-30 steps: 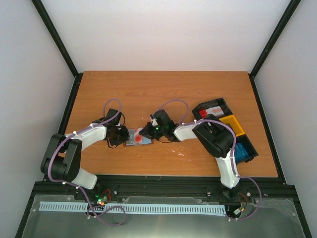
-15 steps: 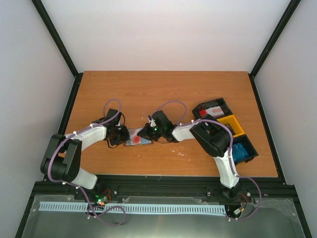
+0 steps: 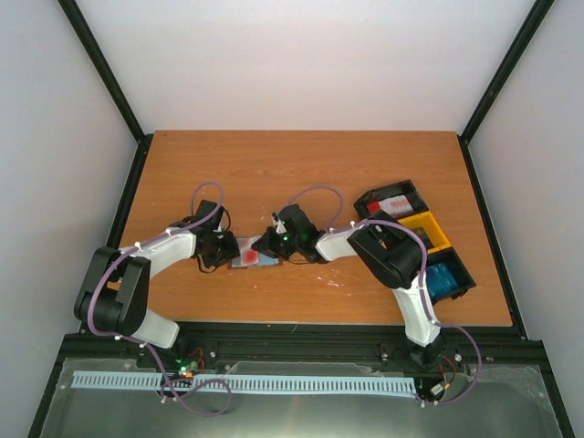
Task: Put the credit cards into the card holder
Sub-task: Insert the credit card into the card holder.
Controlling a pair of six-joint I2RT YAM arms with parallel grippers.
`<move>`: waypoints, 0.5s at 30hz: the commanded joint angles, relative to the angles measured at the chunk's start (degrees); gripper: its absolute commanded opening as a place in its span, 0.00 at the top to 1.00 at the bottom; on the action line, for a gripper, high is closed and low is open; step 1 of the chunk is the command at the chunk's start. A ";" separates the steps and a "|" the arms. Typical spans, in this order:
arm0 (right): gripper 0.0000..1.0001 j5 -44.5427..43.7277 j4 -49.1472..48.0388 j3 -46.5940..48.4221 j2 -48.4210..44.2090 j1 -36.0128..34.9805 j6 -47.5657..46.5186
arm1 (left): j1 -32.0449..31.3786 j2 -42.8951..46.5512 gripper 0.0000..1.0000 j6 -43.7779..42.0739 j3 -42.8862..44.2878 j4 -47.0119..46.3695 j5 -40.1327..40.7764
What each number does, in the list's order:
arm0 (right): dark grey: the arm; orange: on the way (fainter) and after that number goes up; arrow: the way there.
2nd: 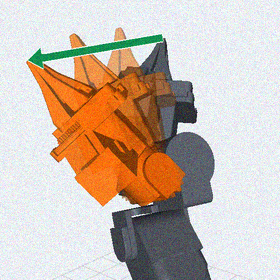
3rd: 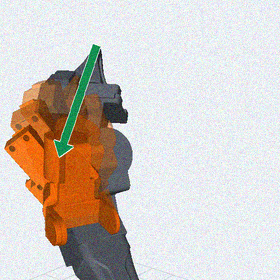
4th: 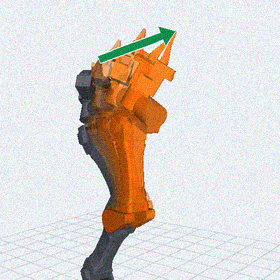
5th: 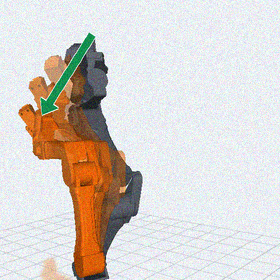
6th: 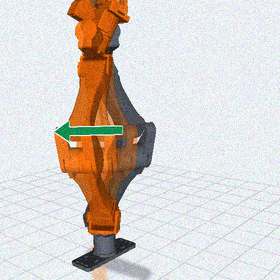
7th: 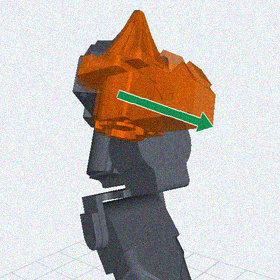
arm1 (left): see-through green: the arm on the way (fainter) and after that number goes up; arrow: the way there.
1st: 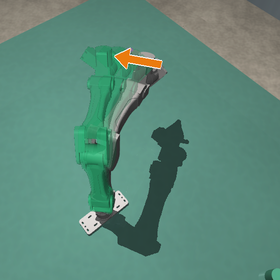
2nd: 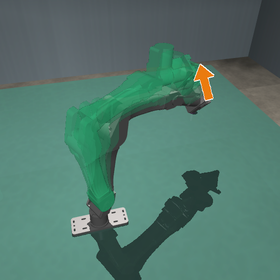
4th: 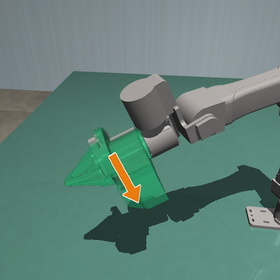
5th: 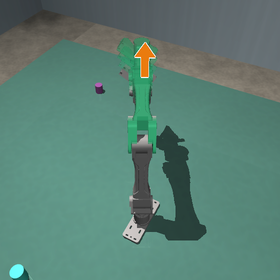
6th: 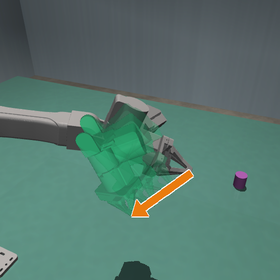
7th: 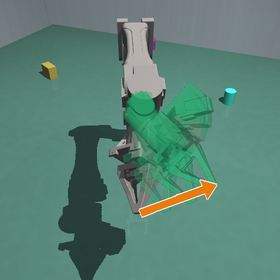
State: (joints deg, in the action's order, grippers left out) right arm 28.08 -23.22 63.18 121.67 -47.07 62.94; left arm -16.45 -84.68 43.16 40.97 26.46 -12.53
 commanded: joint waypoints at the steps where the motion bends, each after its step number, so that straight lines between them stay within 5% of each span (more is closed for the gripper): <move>1: 0.97 -4.72 0.60 -0.41 3.00 -1.61 0.38 | 0.11 -0.52 0.70 0.51 -1.50 0.14 0.05; 15: 0.96 -7.45 -4.62 -4.17 0.80 -1.71 1.96 | 0.10 -0.24 0.70 0.60 -1.64 0.19 0.13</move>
State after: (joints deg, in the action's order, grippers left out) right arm 25.28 -27.83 61.32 121.89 -47.88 64.38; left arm -16.43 -84.47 43.16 40.71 25.98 -12.45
